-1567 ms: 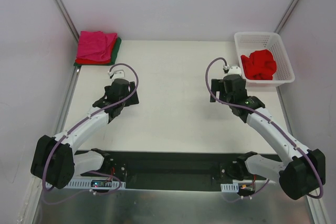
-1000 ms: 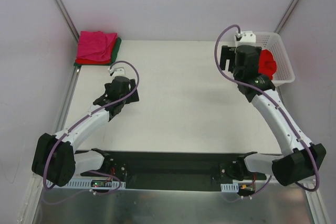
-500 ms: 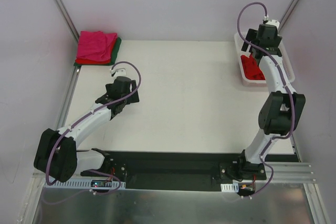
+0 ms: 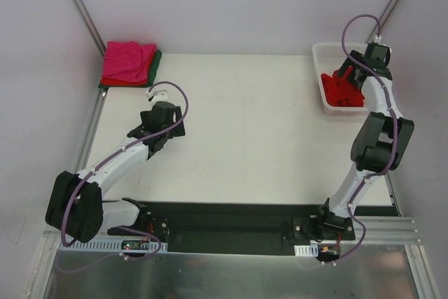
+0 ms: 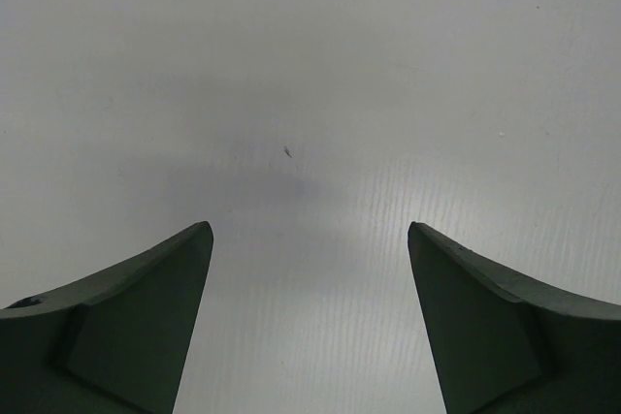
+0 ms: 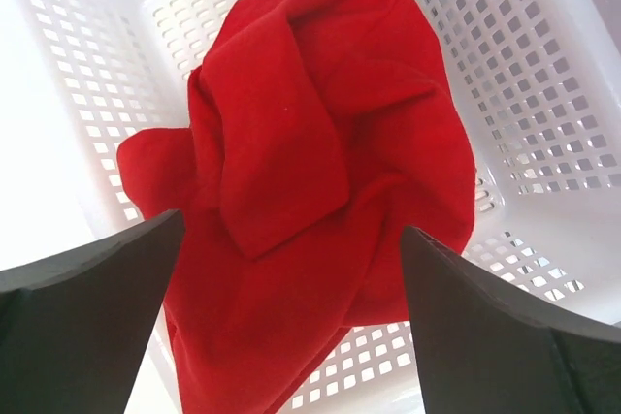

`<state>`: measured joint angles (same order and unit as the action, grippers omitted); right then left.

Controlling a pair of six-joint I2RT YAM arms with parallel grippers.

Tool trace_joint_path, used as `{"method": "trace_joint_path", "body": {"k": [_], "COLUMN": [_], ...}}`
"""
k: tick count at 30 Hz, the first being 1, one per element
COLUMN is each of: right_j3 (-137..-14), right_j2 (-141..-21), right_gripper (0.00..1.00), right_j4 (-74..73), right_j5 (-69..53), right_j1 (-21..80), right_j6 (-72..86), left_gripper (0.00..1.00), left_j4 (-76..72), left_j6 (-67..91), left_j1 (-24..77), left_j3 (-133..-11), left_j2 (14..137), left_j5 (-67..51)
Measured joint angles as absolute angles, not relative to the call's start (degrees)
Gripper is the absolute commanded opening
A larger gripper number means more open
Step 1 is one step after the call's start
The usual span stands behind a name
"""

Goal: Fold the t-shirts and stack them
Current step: Grab crumpled tshirt from bin with the right arm

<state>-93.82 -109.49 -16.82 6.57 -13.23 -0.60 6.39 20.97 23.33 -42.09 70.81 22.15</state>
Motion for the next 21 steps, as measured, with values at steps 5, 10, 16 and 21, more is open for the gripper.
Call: {"method": "trace_joint_path", "body": {"k": [5, 10, 16, 21], "right_j3": [-93.8, -93.3, -92.8, -92.9], "right_j2": [-109.5, -109.5, -109.5, -111.3], "right_gripper": [0.97, 0.96, 0.88, 0.82], "right_j4": [-16.7, -15.6, -13.8, -10.9], "right_j5": [4.0, 0.4, -4.4, -8.8], "right_j1": [-14.5, -16.3, -18.7, -19.5], "right_j6": [-0.4, 0.5, 2.2, 3.4], "left_gripper": [0.82, 0.82, 0.82, 0.82], "left_j4": [6.4, 6.4, 6.4, 6.4], "left_j6": [20.9, 20.9, 20.9, 20.8], "left_j1": [23.3, 23.3, 23.3, 23.3], "left_j3": [-42.2, -42.2, -42.2, -42.2], "left_j2": [71.2, 71.3, 71.4, 71.9], "left_j5": [22.1, 22.1, 22.2, 22.2]}}
